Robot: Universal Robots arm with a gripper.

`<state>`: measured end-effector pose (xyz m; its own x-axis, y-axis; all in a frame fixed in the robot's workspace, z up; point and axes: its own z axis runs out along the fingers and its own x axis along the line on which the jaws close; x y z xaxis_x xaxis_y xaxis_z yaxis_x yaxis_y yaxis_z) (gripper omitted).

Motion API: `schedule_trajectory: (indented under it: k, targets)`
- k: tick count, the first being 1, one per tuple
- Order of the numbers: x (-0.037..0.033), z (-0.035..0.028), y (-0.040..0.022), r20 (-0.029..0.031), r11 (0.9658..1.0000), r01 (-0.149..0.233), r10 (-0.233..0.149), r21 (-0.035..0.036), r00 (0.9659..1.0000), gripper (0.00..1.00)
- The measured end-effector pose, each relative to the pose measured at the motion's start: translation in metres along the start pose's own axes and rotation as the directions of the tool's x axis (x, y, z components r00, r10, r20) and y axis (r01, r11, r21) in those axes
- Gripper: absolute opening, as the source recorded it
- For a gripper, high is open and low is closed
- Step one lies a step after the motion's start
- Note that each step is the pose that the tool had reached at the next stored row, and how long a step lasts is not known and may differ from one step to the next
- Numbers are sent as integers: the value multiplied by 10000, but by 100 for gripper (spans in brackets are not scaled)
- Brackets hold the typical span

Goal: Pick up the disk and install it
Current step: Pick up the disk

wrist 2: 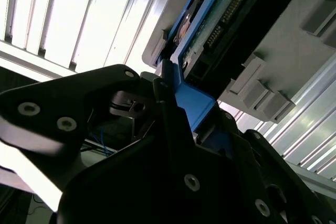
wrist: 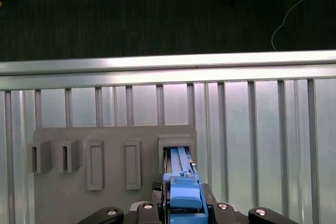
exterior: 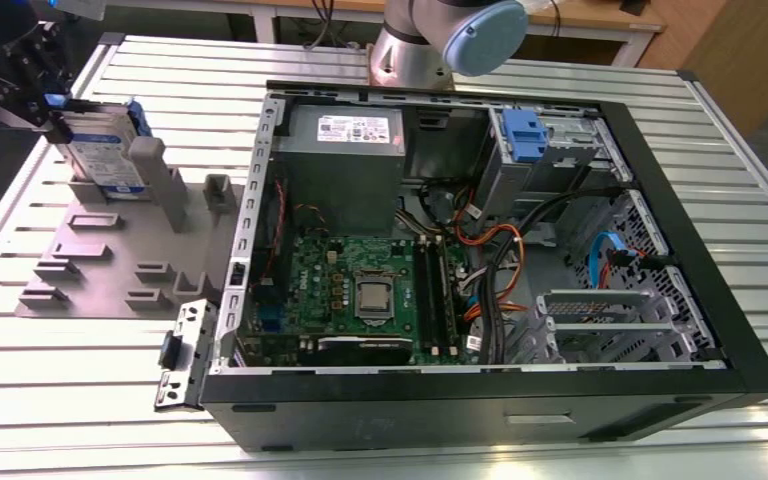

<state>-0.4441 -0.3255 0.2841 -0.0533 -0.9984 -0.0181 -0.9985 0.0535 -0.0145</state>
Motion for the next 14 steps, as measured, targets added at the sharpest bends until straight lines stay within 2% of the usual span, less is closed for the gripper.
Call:
schedule_trajectory:
  k: [8, 11, 14]
  targets:
    - [-1, 0, 0, 0, 10000, 9, -9, -1, 10000, 37]
    - [-1, 0, 1, 3, 9997, 260, -260, -5, 9997, 37]
    - [0, 0, 3, 4, 9996, 294, -294, -6, 9996, 37]
